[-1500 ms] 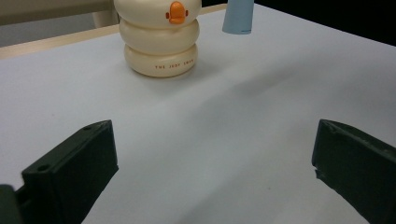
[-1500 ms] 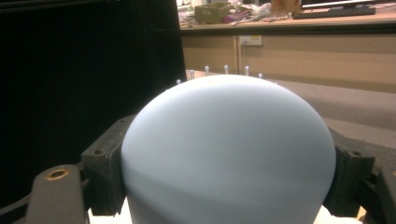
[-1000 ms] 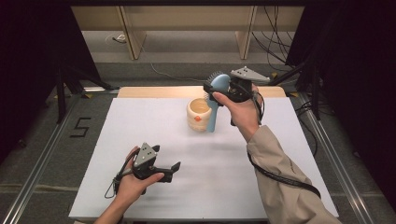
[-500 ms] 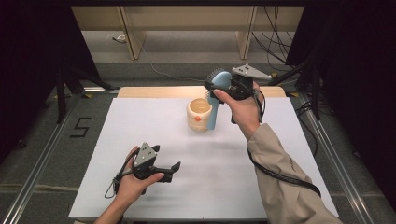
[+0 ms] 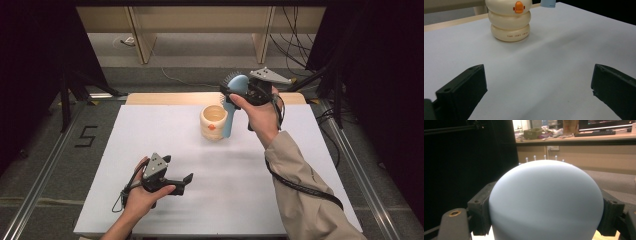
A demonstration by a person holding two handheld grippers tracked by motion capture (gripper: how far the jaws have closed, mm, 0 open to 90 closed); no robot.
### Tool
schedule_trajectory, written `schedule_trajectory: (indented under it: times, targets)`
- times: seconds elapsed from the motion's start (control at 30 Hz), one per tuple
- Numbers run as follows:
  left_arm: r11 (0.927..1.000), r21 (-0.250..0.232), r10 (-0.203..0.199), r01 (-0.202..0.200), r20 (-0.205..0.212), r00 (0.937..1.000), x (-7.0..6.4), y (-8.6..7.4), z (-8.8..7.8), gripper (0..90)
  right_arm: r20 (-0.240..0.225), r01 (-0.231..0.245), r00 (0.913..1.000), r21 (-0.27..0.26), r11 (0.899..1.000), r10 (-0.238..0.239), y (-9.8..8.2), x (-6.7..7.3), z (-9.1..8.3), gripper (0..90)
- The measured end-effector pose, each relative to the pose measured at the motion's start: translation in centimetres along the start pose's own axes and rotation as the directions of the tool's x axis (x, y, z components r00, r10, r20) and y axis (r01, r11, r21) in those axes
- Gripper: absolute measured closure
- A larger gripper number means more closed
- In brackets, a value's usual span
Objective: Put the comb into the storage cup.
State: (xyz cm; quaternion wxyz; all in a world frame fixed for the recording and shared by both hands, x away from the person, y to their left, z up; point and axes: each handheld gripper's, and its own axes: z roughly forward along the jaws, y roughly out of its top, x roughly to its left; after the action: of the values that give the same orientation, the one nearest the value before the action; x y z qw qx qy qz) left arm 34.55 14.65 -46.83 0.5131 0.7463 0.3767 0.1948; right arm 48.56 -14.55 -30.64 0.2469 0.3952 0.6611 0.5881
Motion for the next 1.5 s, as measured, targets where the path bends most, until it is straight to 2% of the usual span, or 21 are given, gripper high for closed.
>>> schedule_trajectory:
  times: [0.97,1.4,1.5]
  targets:
    - [0.9999,0.006,0.012,-0.012,0.002,0.9999,0.3,-0.1,-0.2,0.0,0.015,-0.01,0.9998,-0.026,1.0,0.011,0.8,-0.4,0.4,20.5]
    - [0.9995,0.009,0.031,-0.031,-0.035,0.9989,1.2,-0.4,-0.9,0.0,0.022,-0.006,0.9997,-0.039,0.999,0.007,1.3,-0.4,0.6,20.5]
    - [0.9997,0.007,0.025,-0.024,-0.036,0.9991,1.4,-0.4,-1.0,0.0,0.022,-0.006,0.9997,-0.043,0.999,0.007,1.5,-0.4,0.7,20.5]
